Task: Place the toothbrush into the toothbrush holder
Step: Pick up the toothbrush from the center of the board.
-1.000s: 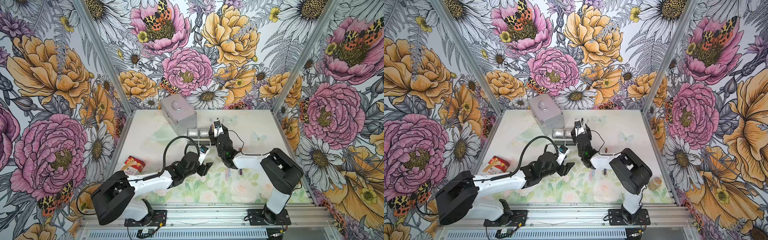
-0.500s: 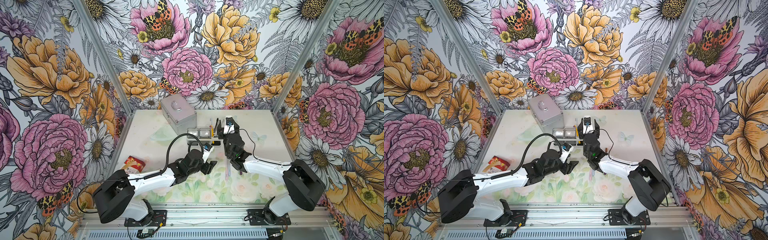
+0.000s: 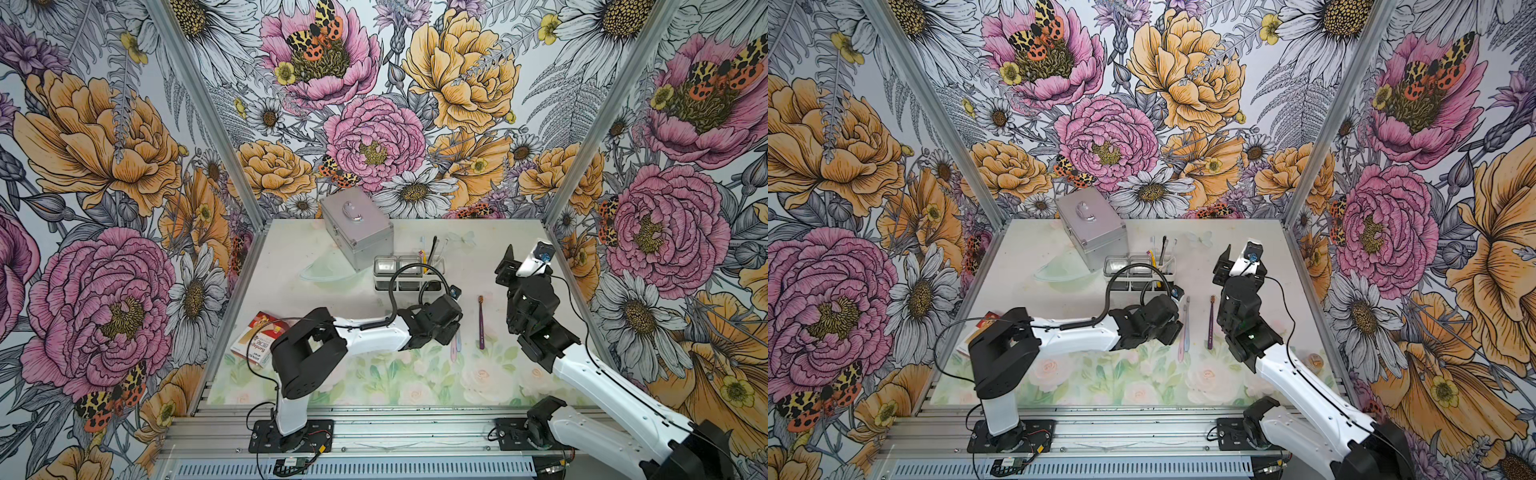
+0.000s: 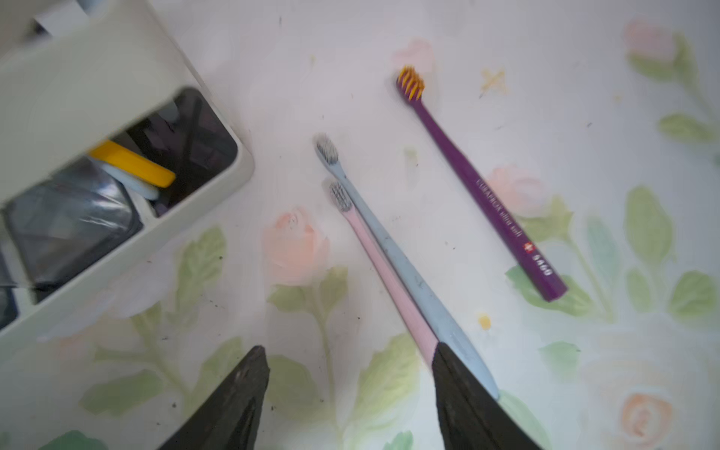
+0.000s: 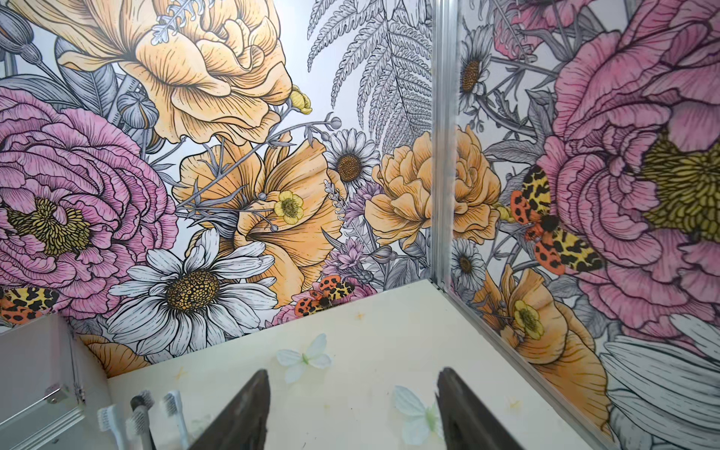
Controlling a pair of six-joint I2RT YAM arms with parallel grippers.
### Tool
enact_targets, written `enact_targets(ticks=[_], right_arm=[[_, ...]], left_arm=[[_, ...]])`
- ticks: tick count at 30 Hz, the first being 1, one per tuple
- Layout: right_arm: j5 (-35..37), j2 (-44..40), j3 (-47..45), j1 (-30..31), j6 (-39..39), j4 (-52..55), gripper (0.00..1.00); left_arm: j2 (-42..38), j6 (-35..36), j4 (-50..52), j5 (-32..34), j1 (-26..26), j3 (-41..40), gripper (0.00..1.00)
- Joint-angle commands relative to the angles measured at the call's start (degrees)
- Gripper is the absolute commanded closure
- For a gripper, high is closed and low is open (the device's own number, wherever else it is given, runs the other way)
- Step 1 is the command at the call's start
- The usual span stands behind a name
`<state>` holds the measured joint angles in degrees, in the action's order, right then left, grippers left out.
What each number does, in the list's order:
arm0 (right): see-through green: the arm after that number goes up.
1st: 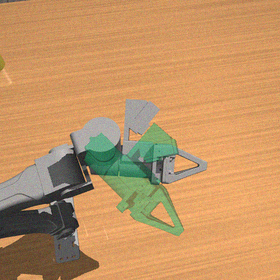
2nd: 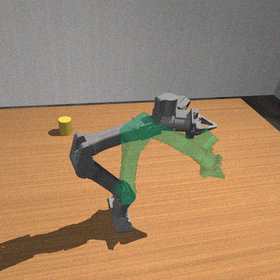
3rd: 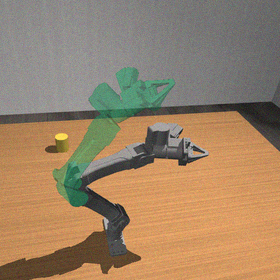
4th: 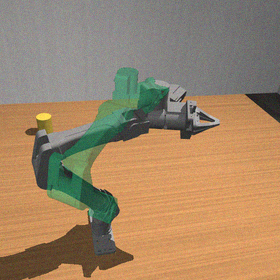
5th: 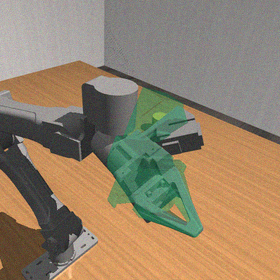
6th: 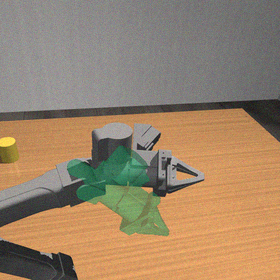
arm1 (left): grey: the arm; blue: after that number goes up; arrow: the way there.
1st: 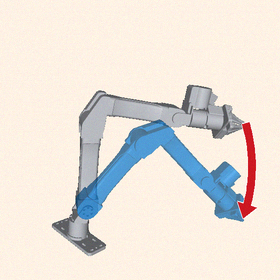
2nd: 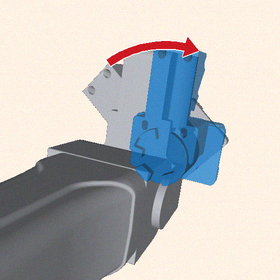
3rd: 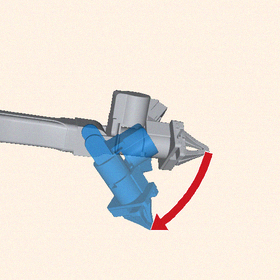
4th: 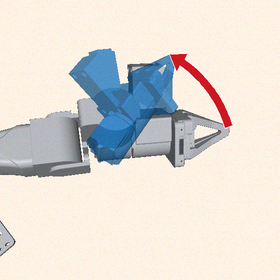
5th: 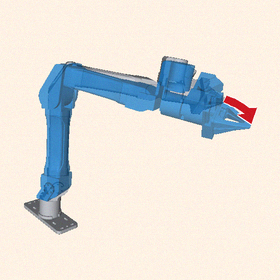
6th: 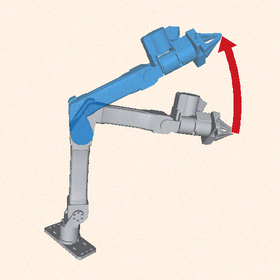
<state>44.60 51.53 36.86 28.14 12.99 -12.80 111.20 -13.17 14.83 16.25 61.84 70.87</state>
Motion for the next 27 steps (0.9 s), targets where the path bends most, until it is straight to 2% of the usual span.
enact_targets(ticks=[1, 11, 27], right_arm=[[-0.02, -3.72, -1.80, -0.15, 3.85, 11.78, 0.31], [-0.48, -13.64, -6.26, -0.32, 5.40, 17.48, 0.31], [-4.35, -11.89, -6.43, -0.33, 8.21, 21.65, 0.31]], left_arm=[[3.44, -3.64, 8.69, 3.12, 1.44, 3.47, 0.32], [5.45, -9.50, 9.43, -0.24, 1.52, 5.20, 0.33], [-1.42, -13.42, 9.41, -0.31, 2.64, 3.99, 0.34]])
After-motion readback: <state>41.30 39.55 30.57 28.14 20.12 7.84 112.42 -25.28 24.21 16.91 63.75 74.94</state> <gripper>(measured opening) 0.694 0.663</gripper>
